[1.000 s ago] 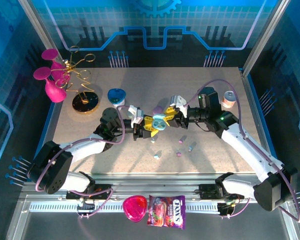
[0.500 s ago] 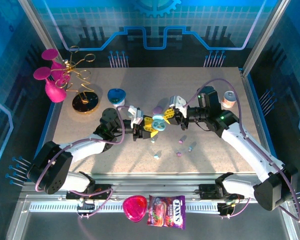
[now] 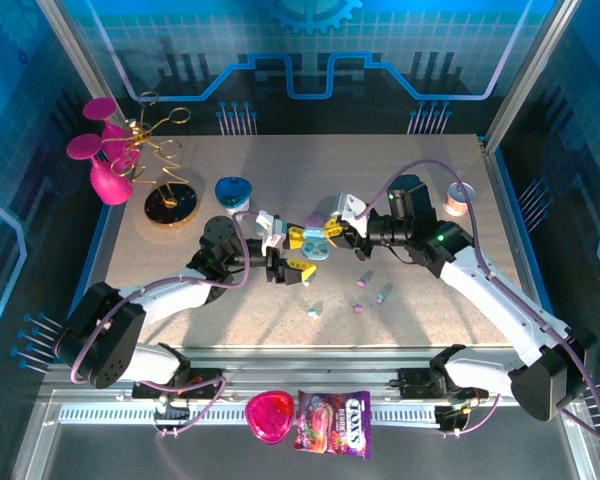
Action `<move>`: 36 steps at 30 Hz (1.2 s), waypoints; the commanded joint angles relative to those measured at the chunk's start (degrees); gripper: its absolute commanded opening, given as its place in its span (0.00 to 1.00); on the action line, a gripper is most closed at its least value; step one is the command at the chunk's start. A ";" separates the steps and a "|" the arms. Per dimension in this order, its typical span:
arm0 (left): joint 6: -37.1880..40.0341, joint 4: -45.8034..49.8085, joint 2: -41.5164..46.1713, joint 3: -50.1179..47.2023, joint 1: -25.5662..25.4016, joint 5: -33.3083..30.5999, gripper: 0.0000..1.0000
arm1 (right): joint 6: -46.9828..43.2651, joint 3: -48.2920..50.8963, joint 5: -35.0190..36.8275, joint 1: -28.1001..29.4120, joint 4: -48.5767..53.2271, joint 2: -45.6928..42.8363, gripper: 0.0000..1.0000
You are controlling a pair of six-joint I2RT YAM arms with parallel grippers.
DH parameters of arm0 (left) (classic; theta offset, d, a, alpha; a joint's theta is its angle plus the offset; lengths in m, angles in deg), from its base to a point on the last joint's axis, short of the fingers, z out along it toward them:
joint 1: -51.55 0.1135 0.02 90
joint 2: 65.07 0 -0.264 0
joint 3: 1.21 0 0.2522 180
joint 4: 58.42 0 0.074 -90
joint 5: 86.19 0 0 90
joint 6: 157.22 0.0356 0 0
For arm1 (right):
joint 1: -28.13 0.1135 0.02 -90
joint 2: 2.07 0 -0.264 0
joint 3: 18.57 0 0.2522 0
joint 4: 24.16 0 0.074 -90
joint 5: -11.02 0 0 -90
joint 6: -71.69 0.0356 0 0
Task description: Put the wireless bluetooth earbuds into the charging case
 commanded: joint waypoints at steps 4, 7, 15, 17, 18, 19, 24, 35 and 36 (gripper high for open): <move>-0.17 -2.93 0.16 -0.25 -0.25 -0.53 0.72 | -0.19 -0.28 1.44 0.82 -2.06 -2.01 0.07; -0.52 -3.93 0.08 -0.28 -0.18 -0.63 0.70 | 0.16 -0.14 1.26 0.90 -2.33 -1.86 0.07; -0.51 -4.30 -0.01 -0.36 -0.23 -0.45 0.58 | 1.22 0.12 -0.32 0.92 -2.85 -1.68 0.07; -0.56 -4.43 0.08 -0.44 -0.22 -0.37 0.57 | 1.21 -0.05 -0.54 0.91 -2.65 -1.55 0.07; -0.52 -4.38 0.00 -0.44 -0.24 -0.30 0.56 | 1.35 -0.01 -0.79 0.92 -2.69 -1.45 0.07; -0.48 -4.49 -0.03 -0.45 -0.17 -0.28 0.55 | 1.39 -0.01 -0.95 0.92 -2.69 -1.44 0.07; -0.60 -4.65 0.04 -0.45 -0.25 -0.45 0.59 | 1.83 0.07 -1.11 1.02 -3.09 -1.17 0.07; -1.13 -5.28 -0.11 -0.48 -0.25 -0.10 0.49 | 2.27 0.34 -1.45 1.11 -3.67 -1.08 0.07; -1.11 -5.28 -0.11 -0.59 -0.23 -0.15 0.48 | 2.27 0.29 -1.38 1.10 -3.58 -1.08 0.07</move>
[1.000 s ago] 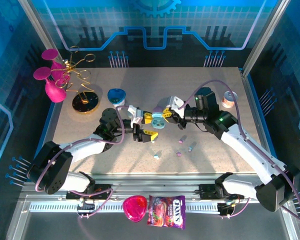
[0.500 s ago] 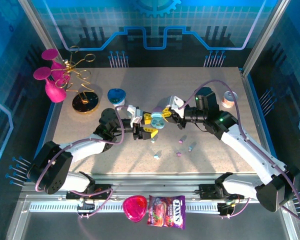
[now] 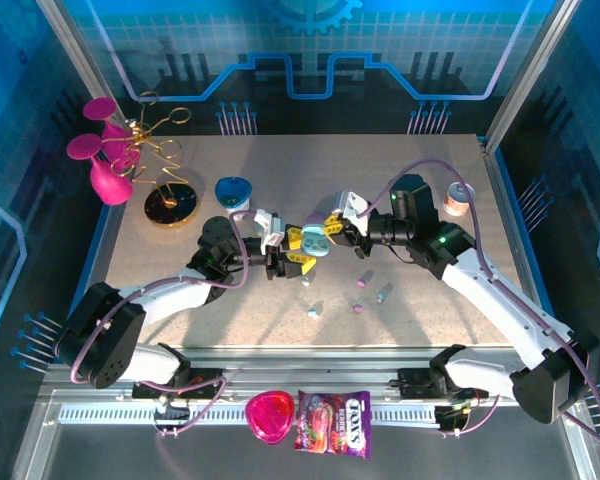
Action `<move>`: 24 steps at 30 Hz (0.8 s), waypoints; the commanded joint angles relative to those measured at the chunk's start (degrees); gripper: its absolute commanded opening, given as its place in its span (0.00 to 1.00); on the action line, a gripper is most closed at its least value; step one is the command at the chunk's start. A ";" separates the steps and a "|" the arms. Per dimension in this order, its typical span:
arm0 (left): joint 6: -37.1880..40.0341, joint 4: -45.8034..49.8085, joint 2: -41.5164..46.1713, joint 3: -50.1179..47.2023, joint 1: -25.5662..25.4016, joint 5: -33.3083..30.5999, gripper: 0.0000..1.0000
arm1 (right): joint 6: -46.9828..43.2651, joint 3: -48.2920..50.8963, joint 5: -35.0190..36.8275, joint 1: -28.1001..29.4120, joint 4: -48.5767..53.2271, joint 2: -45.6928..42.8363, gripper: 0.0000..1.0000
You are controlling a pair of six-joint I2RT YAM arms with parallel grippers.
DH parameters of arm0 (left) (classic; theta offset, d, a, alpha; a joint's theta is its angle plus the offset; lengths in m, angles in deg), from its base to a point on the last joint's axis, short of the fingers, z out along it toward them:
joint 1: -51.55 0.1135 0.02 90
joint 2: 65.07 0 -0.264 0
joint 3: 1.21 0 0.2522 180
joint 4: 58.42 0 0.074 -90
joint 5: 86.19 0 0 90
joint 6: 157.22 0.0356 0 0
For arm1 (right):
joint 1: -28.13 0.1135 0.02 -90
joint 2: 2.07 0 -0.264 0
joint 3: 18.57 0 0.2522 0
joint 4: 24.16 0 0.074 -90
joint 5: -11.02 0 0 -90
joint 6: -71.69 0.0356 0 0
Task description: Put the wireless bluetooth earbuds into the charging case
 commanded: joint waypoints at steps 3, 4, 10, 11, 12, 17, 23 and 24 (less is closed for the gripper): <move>-0.10 -2.78 0.00 -0.78 -0.23 0.69 0.46 | 0.53 0.32 -0.99 0.92 -1.32 -0.32 0.07; -0.01 -2.79 -0.08 -0.81 -0.23 0.59 0.47 | 0.52 0.37 -0.92 0.94 -1.39 -0.36 0.07; -0.10 -3.12 -0.51 -1.06 -0.16 -0.17 0.72 | 0.60 0.89 0.49 0.94 -2.23 -1.15 0.07; -0.17 -3.17 -0.52 -1.07 -0.11 -0.34 0.73 | 0.74 1.02 0.81 0.87 -2.53 -1.36 0.07; -0.34 -3.17 -0.60 -1.07 -0.09 -0.57 0.76 | 0.78 1.17 0.95 0.91 -2.73 -1.64 0.07; -1.69 -3.47 -1.10 -0.76 -0.08 -2.15 0.78 | 1.44 2.06 1.40 0.89 -4.66 -2.42 0.07; -2.46 -4.08 -1.24 -0.89 -0.12 -4.09 0.77 | 2.91 3.35 1.92 0.92 -8.15 -2.56 0.07; -2.55 -4.00 -1.22 -0.82 -0.12 -4.37 0.77 | 3.08 3.36 1.98 0.92 -8.33 -2.52 0.07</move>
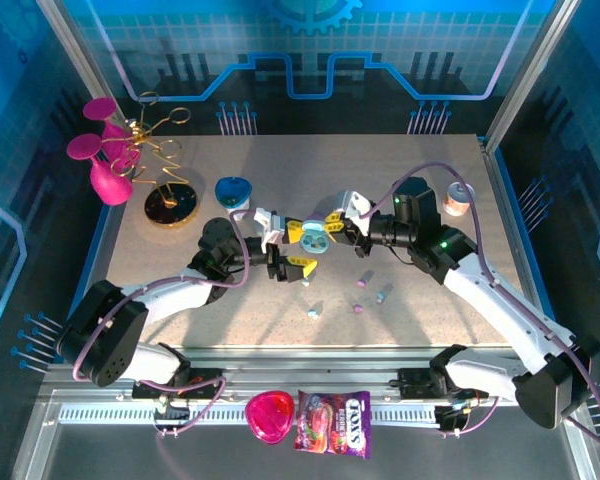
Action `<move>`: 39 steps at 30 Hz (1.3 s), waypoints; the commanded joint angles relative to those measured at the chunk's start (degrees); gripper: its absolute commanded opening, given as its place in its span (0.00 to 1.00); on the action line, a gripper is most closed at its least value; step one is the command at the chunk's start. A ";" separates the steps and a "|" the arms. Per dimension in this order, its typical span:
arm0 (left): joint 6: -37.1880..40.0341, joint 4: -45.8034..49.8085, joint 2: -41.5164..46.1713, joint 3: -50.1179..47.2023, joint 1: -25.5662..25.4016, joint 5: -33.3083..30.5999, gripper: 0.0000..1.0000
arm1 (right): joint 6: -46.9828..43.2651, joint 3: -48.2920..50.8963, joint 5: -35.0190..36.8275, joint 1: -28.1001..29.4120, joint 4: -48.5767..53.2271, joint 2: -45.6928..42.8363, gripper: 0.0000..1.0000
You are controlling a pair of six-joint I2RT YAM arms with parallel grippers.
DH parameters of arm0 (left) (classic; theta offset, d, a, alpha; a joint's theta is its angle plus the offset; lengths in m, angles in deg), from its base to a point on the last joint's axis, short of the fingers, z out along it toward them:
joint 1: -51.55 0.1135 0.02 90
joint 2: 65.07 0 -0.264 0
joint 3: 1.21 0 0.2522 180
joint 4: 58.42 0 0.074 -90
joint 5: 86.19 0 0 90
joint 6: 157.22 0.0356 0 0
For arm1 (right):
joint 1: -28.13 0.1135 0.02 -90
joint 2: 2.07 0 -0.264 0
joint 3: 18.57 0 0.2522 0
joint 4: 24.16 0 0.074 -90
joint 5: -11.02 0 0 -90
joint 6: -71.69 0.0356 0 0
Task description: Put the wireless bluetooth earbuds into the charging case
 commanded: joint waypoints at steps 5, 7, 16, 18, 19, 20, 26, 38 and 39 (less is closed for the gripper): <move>-1.08 -2.27 -0.32 -0.18 -0.09 -1.38 0.76 | 1.21 0.54 0.78 0.83 -3.02 -0.37 0.07; -1.09 -2.36 -0.25 -0.14 -0.11 -1.35 0.75 | 1.07 0.44 0.70 0.81 -2.88 -0.22 0.07; -1.02 -2.63 -0.32 -0.01 -0.09 -1.36 0.74 | 0.46 -0.62 -0.27 0.99 -1.31 0.83 0.07; -0.99 -2.76 -0.38 0.15 -0.09 -1.35 0.74 | 0.19 -0.74 -0.47 1.08 -0.99 1.14 0.07; -0.97 -2.71 -0.41 0.14 -0.11 -1.35 0.74 | 0.16 -0.92 -0.40 1.11 -0.82 1.23 0.07; -0.98 -2.74 -0.41 0.18 -0.12 -1.31 0.74 | 0.03 -0.95 -0.38 1.13 -0.73 1.31 0.07; -0.83 -2.69 -0.49 0.21 -0.15 -0.96 0.65 | -0.18 -1.22 -0.66 1.22 -0.71 1.49 0.07; -0.95 -3.07 -0.50 0.21 -0.12 -0.22 0.49 | -0.29 -1.86 -0.89 1.45 0.40 2.02 0.07; -0.94 -3.18 -0.51 0.19 -0.12 -0.21 0.48 | -0.28 -1.82 -0.80 1.42 0.43 2.07 0.07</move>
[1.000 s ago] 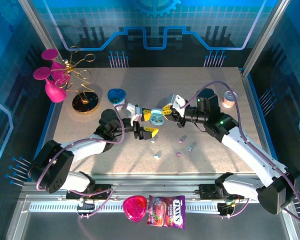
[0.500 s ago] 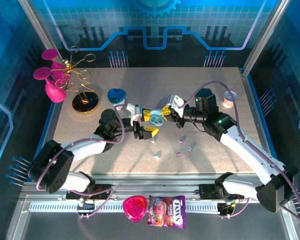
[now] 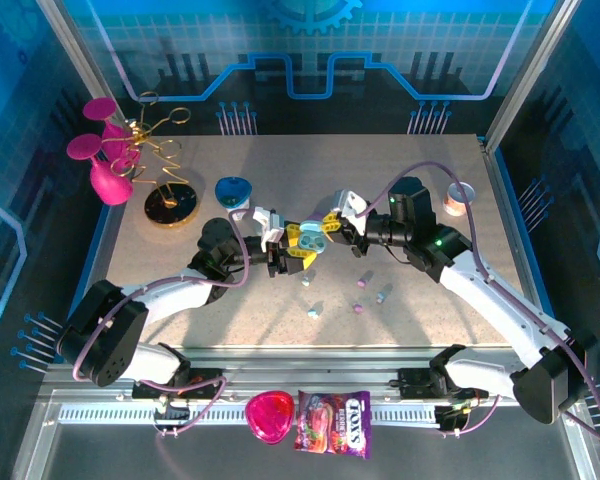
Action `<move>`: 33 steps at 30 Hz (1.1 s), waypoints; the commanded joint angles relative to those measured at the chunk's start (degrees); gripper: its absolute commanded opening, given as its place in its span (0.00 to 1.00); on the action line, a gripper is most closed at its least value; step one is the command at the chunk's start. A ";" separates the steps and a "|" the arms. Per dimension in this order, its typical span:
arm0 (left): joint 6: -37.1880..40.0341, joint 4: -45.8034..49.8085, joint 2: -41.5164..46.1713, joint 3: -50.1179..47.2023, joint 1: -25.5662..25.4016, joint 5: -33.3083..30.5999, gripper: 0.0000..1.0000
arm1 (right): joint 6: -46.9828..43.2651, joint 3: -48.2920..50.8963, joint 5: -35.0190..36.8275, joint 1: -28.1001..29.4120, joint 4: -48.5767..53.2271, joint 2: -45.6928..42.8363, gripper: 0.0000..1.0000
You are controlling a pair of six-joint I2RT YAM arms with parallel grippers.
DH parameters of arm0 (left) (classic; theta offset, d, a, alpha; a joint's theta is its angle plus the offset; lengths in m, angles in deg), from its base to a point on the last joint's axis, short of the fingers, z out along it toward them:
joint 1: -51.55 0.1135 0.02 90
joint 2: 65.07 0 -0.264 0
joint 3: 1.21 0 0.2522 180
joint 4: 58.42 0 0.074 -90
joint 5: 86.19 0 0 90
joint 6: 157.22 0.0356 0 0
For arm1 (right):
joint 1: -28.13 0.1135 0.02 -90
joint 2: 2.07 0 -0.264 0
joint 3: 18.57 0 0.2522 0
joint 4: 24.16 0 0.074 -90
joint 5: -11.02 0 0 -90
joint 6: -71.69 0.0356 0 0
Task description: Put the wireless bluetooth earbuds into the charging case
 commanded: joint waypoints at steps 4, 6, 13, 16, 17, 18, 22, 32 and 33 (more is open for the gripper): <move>-0.75 -2.54 -0.46 -0.10 -0.13 0.93 0.45 | -0.52 -1.97 -1.01 1.02 0.98 0.47 0.07; -0.74 -2.54 -0.39 -0.19 -0.12 0.95 0.41 | -0.40 -2.15 -0.93 1.15 1.15 0.49 0.07; -0.74 -3.31 -0.46 -0.61 -0.10 0.93 0.43 | 0.21 -2.37 -0.57 1.15 1.34 0.47 0.08; -0.50 -3.52 -0.46 -0.80 -0.11 1.16 0.47 | 0.56 -2.80 -0.88 1.14 2.00 0.56 0.08; -0.51 -3.59 -0.56 -0.81 -0.12 1.39 0.47 | 0.62 -2.97 -1.01 1.12 2.20 0.64 0.08; -0.49 -3.60 -0.53 -0.74 -0.15 1.51 0.47 | 0.74 -3.03 -1.02 1.15 2.27 0.70 0.08; -0.61 -4.03 -0.66 -0.81 -0.14 1.52 0.49 | 0.83 -3.41 -0.86 1.16 2.91 1.08 0.07; -0.42 -4.76 -0.90 -1.24 -0.13 2.07 0.55 | 1.50 -4.23 -0.84 0.74 3.95 1.87 0.07; -0.31 -4.89 -0.89 -1.33 -0.16 2.11 0.55 | 1.59 -4.25 -0.92 0.72 4.11 1.93 0.06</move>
